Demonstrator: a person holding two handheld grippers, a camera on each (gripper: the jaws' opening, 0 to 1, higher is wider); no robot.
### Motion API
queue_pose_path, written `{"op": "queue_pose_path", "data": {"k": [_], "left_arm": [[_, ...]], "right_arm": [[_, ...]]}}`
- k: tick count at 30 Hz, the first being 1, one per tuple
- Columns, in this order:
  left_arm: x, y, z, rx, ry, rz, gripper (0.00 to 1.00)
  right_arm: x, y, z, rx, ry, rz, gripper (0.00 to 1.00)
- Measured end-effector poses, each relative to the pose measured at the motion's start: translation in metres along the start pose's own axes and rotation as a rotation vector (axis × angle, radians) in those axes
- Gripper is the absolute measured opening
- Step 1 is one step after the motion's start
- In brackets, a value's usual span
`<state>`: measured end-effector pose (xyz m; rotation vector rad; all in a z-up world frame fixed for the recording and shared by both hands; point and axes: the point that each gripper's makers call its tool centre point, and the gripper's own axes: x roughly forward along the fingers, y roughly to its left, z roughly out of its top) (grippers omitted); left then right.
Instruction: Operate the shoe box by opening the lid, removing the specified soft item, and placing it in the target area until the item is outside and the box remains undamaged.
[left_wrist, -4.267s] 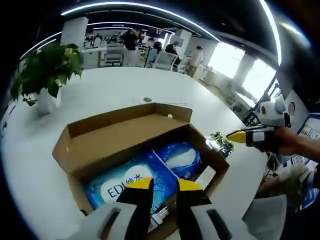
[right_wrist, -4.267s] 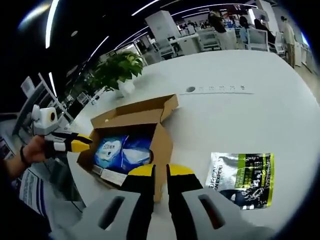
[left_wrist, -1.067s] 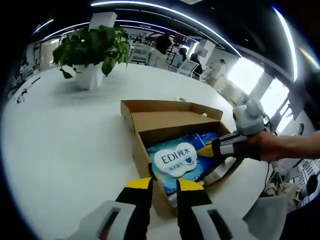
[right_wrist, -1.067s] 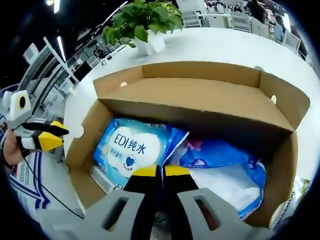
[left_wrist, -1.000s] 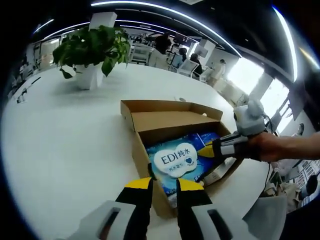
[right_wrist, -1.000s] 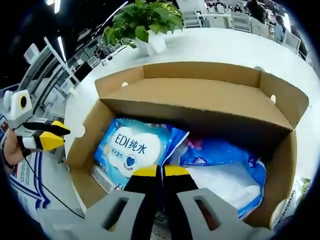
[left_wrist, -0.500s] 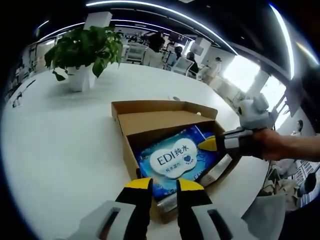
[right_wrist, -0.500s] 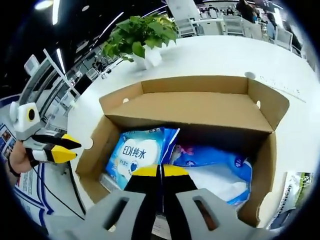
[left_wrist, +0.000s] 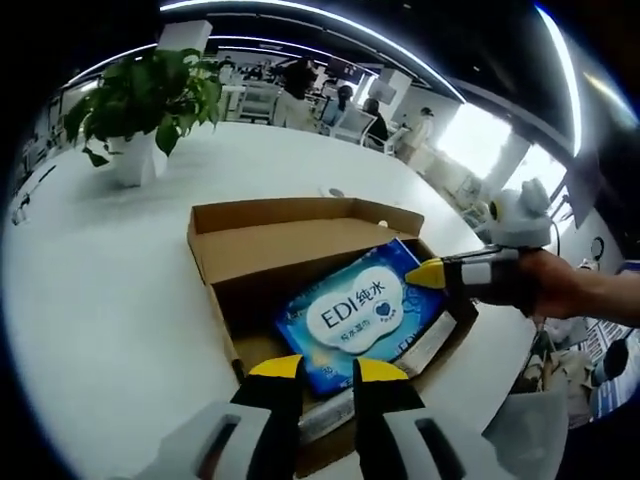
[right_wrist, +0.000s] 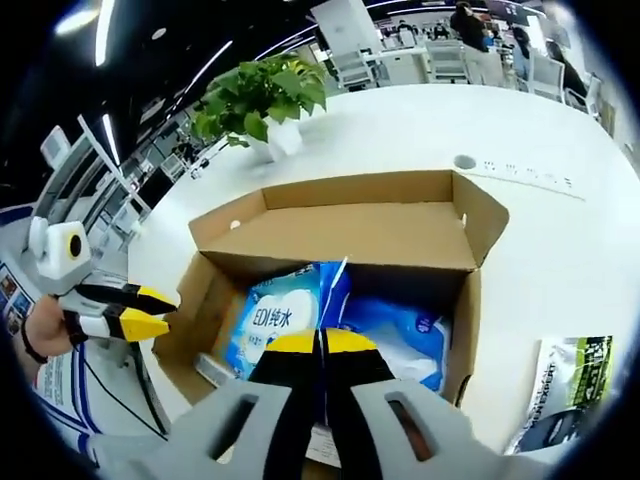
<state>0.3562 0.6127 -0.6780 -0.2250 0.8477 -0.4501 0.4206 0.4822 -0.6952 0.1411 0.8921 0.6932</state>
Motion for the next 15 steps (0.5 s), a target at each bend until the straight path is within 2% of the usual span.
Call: {"op": "queue_pose_path", "data": {"k": [8,15], "left_arm": [[0.011,-0.007,-0.003,-0.007,0.011,-0.015,0.20],[0.025,-0.005,-0.006,-0.024,0.032,-0.017,0.20]], "right_arm": [[-0.013,-0.007,-0.006,0.014,-0.015,-0.001,0.00],[-0.022,-0.012,-0.006,0.016,-0.022,-0.008,0.00]]}}
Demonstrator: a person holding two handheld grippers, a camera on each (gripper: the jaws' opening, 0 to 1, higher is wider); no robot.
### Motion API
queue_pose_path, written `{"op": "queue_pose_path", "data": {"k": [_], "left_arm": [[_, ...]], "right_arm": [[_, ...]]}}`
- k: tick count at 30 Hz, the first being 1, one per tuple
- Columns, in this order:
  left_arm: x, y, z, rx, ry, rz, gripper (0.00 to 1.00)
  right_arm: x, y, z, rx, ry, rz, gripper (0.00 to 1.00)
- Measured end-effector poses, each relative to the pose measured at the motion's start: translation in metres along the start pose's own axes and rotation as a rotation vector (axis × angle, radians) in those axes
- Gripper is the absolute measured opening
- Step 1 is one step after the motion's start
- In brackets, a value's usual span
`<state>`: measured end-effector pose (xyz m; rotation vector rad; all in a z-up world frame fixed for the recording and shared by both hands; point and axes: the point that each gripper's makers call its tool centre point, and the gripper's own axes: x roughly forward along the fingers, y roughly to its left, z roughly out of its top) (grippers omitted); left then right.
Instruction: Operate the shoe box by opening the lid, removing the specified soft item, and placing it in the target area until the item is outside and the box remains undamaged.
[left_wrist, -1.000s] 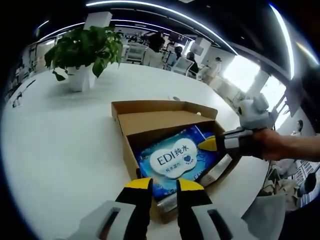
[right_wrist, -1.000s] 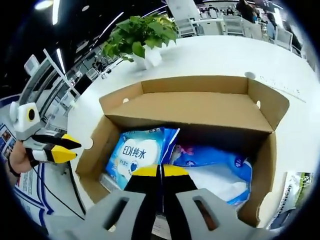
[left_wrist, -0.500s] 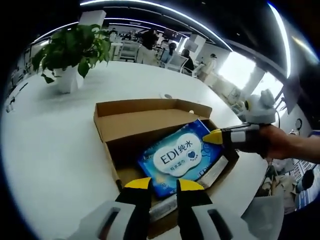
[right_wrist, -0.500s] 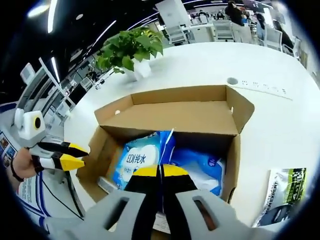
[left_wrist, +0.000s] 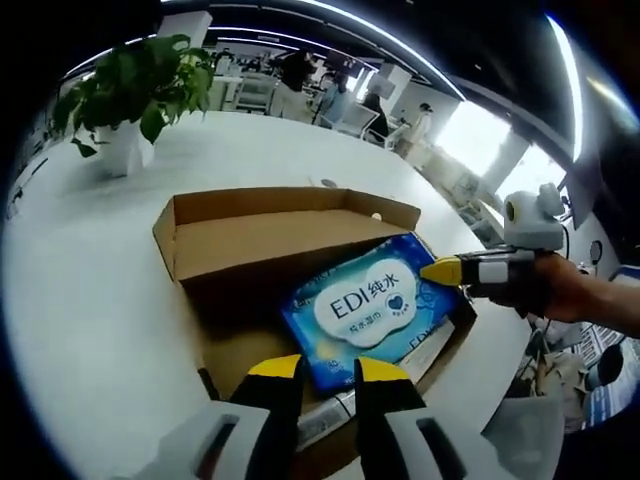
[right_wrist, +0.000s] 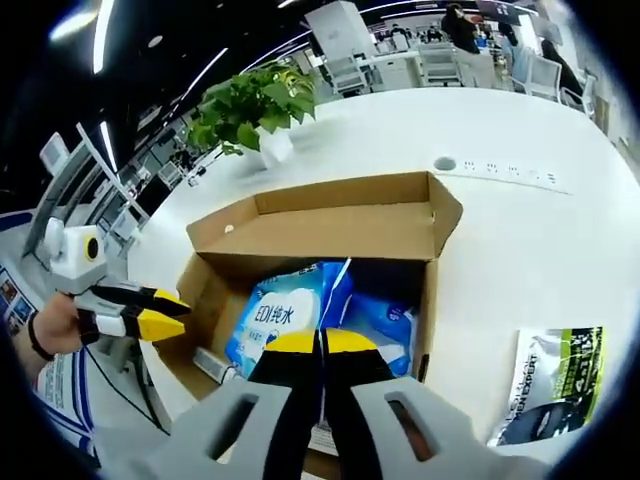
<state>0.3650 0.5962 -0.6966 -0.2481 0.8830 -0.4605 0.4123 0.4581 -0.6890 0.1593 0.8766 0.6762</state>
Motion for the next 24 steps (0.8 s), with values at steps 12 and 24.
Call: {"op": "queue_pose_path", "data": {"k": [12,24], "left_arm": [[0.036,0.003,-0.019,-0.107,0.071,-0.004,0.25],[0.054,-0.003,-0.026,-0.165,0.104,-0.034,0.24]], "right_arm": [[-0.006,-0.011,-0.009,0.052,-0.021,-0.011,0.00],[-0.007,-0.019,-0.018,0.092,-0.029,-0.003,0.00]]}}
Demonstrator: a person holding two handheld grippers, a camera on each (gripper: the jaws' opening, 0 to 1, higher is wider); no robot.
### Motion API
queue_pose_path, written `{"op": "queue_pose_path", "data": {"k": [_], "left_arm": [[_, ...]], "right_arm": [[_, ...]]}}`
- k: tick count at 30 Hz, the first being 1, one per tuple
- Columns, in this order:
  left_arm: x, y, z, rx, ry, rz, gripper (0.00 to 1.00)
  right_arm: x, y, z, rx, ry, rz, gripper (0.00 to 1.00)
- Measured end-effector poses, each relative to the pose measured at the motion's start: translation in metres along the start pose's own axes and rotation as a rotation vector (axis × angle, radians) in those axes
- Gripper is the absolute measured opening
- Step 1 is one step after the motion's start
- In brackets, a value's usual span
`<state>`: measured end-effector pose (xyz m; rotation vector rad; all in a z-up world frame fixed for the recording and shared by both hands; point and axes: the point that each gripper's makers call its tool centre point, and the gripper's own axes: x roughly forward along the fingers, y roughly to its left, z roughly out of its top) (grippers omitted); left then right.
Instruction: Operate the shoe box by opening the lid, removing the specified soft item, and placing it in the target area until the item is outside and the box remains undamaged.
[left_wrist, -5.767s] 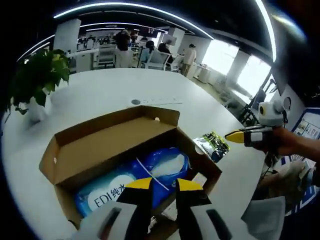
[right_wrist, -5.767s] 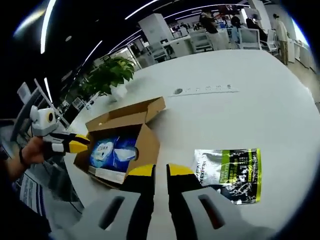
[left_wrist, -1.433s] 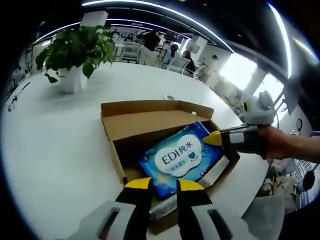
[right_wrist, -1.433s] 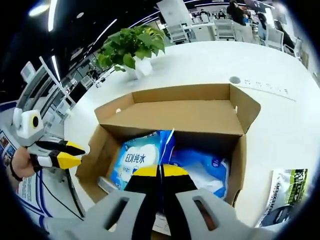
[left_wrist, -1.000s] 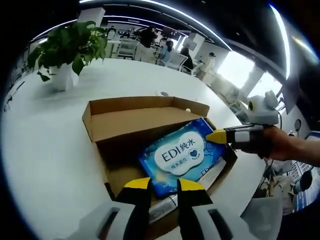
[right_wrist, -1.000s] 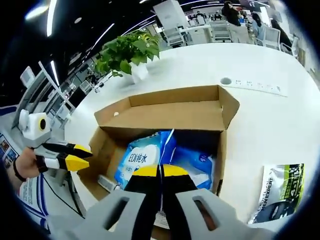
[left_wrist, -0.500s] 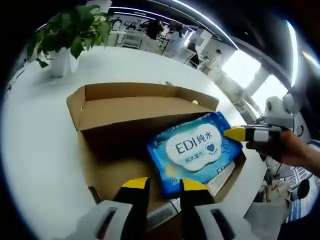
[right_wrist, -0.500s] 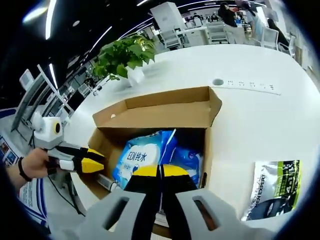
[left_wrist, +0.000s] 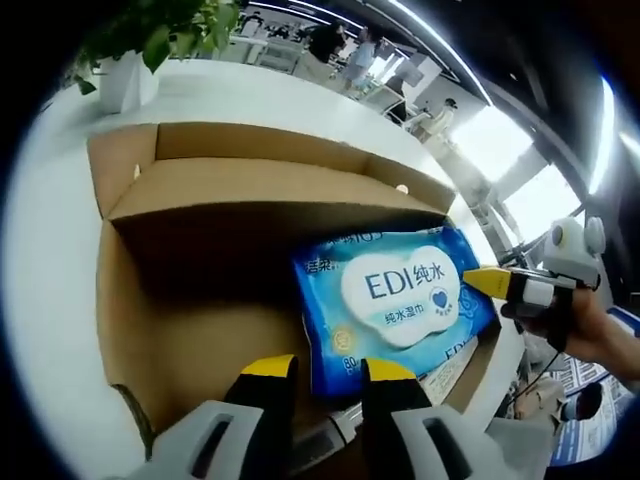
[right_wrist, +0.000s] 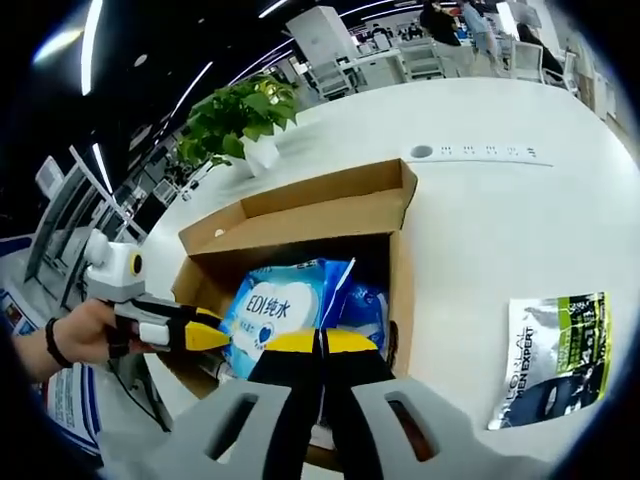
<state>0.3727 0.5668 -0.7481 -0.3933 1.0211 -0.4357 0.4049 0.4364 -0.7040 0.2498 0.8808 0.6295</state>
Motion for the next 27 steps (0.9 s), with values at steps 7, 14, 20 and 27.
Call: {"op": "queue_pose_path", "data": {"k": [7,14,20,27], "left_arm": [[0.001,-0.006,0.000,-0.006,-0.001,-0.021,0.12],[-0.003,-0.014,0.005,0.087,0.004,-0.003,0.06],[-0.008,-0.015,0.009,0.100,-0.006,-0.001,0.05],[-0.017,-0.016,0.013,0.114,-0.028,0.012,0.05]], "right_arm": [[0.000,0.000,-0.002,-0.013,-0.012,0.031,0.00],[0.002,-0.003,0.000,-0.004,-0.007,0.027,0.00],[0.001,-0.003,0.001,-0.012,-0.004,0.023,0.00],[0.001,0.003,0.006,-0.021,-0.021,0.040,0.00]]}}
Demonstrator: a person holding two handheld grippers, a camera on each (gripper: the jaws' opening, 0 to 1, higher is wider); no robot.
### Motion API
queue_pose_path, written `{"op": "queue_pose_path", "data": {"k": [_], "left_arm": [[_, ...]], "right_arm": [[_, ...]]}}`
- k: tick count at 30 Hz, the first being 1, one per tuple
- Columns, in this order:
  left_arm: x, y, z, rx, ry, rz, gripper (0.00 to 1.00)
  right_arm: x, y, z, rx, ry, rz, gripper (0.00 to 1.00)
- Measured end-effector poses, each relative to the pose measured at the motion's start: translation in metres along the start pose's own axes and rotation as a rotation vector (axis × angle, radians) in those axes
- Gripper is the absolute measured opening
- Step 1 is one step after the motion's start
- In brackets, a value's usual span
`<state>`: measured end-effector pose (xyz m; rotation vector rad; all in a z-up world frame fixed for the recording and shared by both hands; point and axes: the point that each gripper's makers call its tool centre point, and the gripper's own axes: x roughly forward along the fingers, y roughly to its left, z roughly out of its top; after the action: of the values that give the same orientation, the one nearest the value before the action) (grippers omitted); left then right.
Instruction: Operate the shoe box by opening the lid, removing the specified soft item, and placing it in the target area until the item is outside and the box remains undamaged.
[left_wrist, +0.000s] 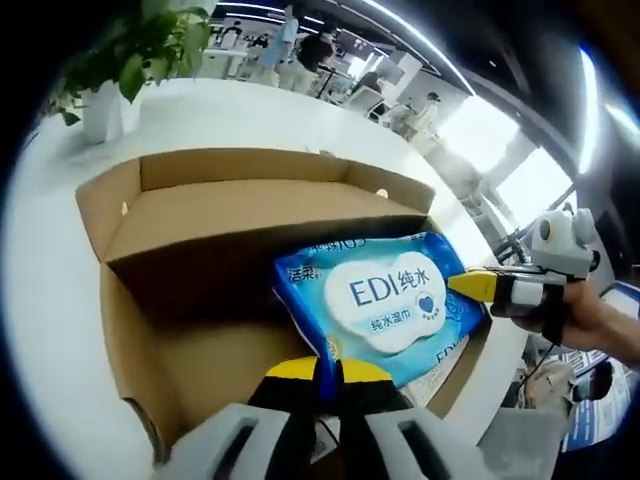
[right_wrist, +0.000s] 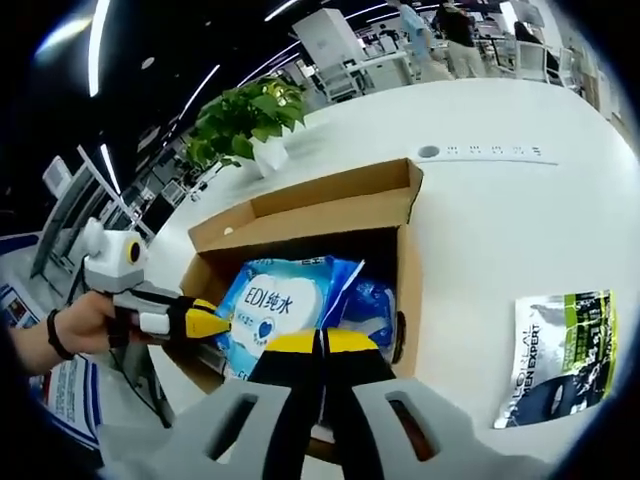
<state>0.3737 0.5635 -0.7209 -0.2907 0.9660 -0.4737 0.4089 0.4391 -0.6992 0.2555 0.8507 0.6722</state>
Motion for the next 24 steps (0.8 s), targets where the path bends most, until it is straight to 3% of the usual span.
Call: {"op": "queue_pose_path", "data": {"k": [15,24], "left_arm": [[-0.023,-0.005,0.024,0.026,-0.076,0.016,0.00],[-0.016,-0.011,0.010,0.031,-0.055,0.016,0.00]], "right_arm": [[-0.010,0.015,0.005,-0.010,-0.018,0.017,0.00],[-0.018,0.013,0.005,-0.006,-0.031,0.007,0.00]]}}
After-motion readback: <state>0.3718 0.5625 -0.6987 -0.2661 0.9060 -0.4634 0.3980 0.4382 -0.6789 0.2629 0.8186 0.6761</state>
